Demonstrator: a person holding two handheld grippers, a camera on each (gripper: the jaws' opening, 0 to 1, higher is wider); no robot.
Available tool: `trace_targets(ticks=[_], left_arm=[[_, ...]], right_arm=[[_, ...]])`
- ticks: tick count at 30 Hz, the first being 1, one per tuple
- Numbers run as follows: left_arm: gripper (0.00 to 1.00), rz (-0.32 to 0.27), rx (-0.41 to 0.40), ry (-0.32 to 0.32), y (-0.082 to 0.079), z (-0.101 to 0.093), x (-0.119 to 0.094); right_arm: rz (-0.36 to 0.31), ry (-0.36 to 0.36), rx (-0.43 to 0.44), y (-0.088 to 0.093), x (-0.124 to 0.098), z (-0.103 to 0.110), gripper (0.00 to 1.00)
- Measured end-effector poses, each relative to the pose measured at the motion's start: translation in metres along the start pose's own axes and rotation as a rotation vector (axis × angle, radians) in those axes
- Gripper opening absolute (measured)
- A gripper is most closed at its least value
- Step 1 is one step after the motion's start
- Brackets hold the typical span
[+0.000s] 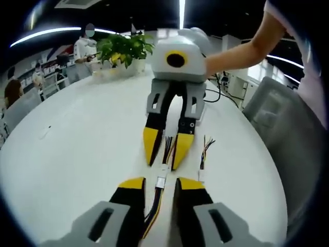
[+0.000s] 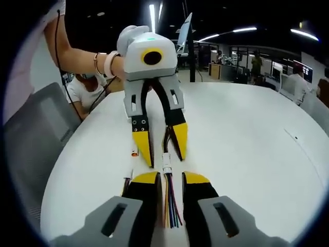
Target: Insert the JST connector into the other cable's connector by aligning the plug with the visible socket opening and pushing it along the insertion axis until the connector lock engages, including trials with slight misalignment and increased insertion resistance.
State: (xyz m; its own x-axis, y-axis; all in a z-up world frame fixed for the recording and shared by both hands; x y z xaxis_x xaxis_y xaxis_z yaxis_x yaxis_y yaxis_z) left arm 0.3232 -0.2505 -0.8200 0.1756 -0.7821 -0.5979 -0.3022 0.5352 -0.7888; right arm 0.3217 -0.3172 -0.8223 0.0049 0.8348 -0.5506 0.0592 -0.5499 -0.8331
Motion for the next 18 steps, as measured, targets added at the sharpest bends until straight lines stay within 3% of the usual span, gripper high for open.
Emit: trace_targets(ticks=[7, 18], left_arm=[[0.2, 0.008, -0.039, -0.006, 0.0004, -0.0002, -0.0015], [0.2, -0.004, -0.033, -0.022, -0.0053, -0.0014, -0.006]], right_arm=[[-0.005, 0.014, 0.026, -0.0024, -0.0013, -0.0015, 0.21], [-0.004, 0.029, 0.025, -0.0047, -0.0036, -0.0017, 0.24]])
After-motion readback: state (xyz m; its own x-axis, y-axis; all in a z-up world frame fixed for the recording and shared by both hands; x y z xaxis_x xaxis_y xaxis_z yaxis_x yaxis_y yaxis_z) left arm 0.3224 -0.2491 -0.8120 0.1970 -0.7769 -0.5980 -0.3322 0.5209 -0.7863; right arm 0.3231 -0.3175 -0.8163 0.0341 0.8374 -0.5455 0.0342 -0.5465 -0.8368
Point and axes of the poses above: the point that each gripper's makers call its tool centre point, and the gripper's own axes: x roughly forward along the fingers, z roughly to its left, y roughly out of its underside, the point moved 4 cm from there along -x, roughly backward along the fingers, and after that the axes turned 8 degrees about -x, right-handed, at the moved point
